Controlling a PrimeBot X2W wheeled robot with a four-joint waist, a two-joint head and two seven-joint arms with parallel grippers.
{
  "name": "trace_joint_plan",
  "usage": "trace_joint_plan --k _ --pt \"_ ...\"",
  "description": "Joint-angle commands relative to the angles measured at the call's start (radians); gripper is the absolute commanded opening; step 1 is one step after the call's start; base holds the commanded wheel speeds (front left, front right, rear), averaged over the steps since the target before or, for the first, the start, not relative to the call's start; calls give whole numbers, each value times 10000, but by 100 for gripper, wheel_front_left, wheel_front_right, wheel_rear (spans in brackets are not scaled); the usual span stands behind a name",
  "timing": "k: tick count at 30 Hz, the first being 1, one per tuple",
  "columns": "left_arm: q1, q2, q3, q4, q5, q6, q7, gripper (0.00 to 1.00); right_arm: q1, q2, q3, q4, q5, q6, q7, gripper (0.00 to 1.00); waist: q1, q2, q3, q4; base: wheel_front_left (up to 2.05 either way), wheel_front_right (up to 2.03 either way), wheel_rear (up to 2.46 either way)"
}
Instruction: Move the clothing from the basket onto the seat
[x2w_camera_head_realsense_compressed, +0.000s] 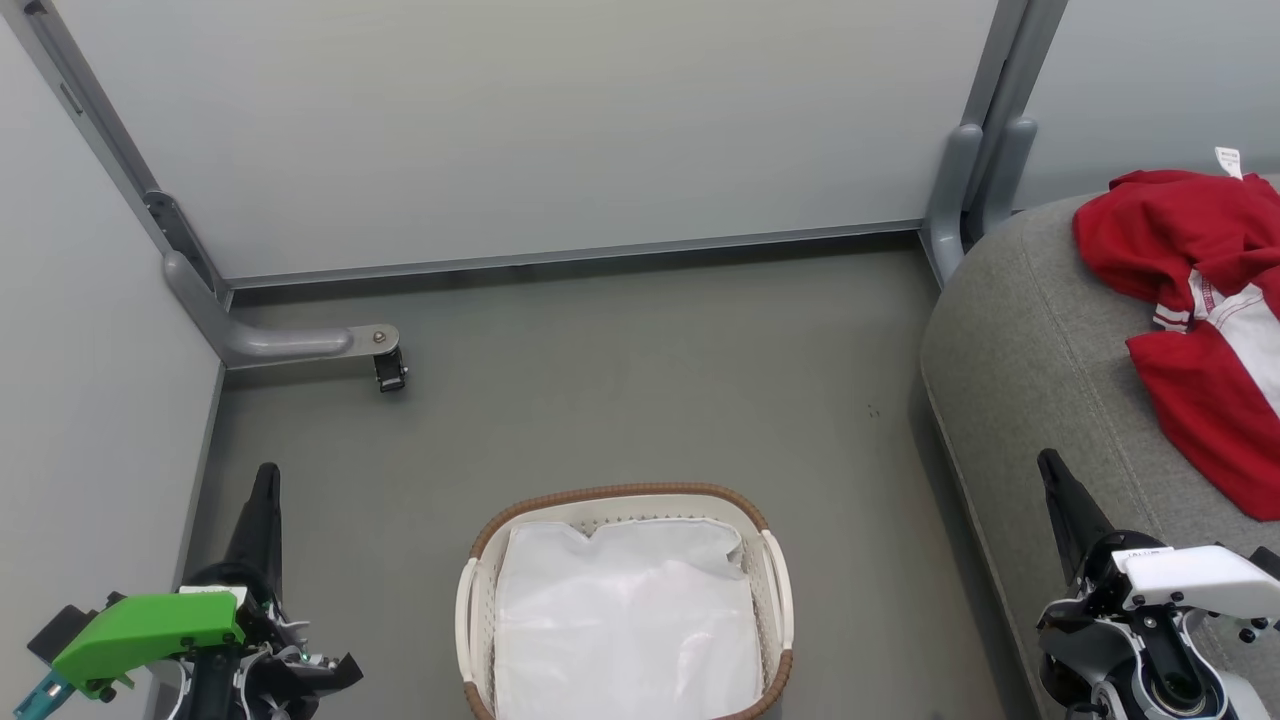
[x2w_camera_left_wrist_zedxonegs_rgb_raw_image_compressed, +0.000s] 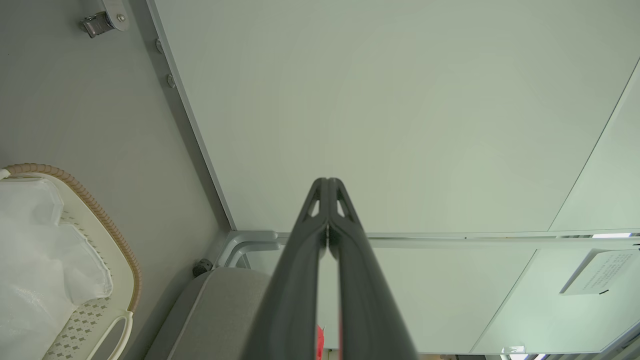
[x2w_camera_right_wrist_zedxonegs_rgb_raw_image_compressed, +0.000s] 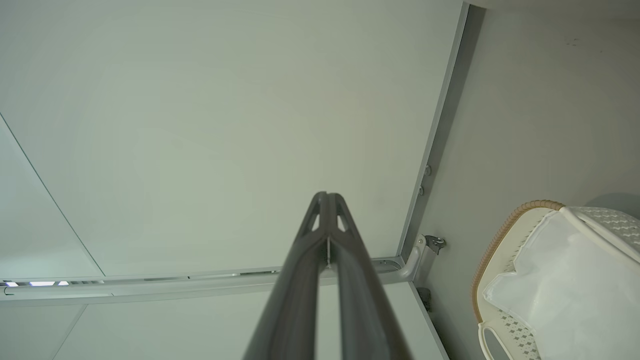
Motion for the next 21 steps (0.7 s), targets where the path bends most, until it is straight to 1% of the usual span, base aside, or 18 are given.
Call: trace_joint_plan --k 1,21 --pt "-87 1 19 -17 -34 -47 32 0 -61 -60 -15 -45 39 -7 30 0 0 0 0 0 0 0 0" --pt "-86 1 18 -18 -35 -49 31 0 -61 -60 -14 -45 40 -7 30 0 0 0 0 0 0 0 0"
